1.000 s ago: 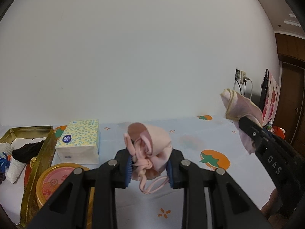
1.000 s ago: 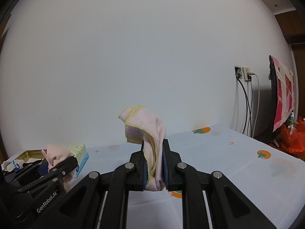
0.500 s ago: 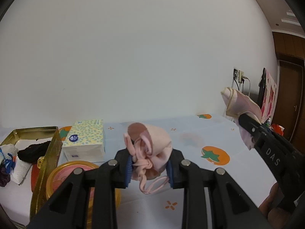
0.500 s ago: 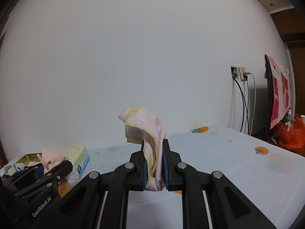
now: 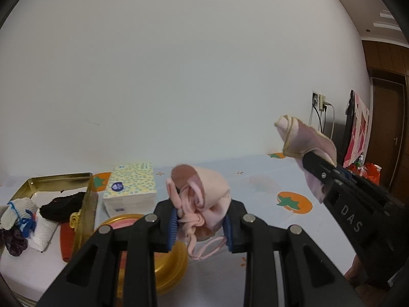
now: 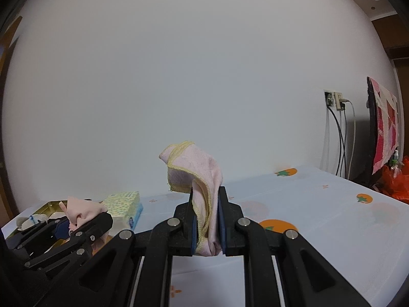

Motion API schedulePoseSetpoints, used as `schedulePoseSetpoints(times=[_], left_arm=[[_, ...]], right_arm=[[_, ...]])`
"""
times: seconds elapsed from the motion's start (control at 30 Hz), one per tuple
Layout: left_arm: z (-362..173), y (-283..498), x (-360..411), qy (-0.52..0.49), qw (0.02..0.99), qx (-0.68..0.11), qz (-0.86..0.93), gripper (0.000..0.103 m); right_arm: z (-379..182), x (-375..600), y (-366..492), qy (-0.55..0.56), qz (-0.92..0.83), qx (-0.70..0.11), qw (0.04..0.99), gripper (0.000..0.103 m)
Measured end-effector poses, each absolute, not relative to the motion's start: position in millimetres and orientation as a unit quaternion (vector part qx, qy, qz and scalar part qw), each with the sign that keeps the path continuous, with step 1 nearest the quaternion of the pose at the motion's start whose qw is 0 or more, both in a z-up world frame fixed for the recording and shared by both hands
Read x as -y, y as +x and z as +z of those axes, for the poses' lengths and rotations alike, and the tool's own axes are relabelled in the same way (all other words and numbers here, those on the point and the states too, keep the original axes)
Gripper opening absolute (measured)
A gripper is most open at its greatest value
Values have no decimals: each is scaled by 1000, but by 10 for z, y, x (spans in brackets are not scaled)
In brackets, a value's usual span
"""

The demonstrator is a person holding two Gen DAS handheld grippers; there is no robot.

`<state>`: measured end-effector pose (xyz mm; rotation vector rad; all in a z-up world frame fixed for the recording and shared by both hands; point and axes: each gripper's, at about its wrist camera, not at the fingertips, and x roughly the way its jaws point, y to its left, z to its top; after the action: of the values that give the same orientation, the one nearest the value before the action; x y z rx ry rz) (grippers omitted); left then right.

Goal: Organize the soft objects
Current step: 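Carry the pink sock and pink cloth over the gold tray with both tools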

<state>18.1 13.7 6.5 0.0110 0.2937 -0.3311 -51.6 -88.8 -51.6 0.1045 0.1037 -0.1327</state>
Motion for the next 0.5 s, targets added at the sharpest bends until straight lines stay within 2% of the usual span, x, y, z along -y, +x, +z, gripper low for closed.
schedulePoseSetpoints(times=[0.5], left_arm=[[128,125,-592,-4,979,-129,-159,27]], right_arm=[[-539,401,-490,46,-29,-53,997,15]])
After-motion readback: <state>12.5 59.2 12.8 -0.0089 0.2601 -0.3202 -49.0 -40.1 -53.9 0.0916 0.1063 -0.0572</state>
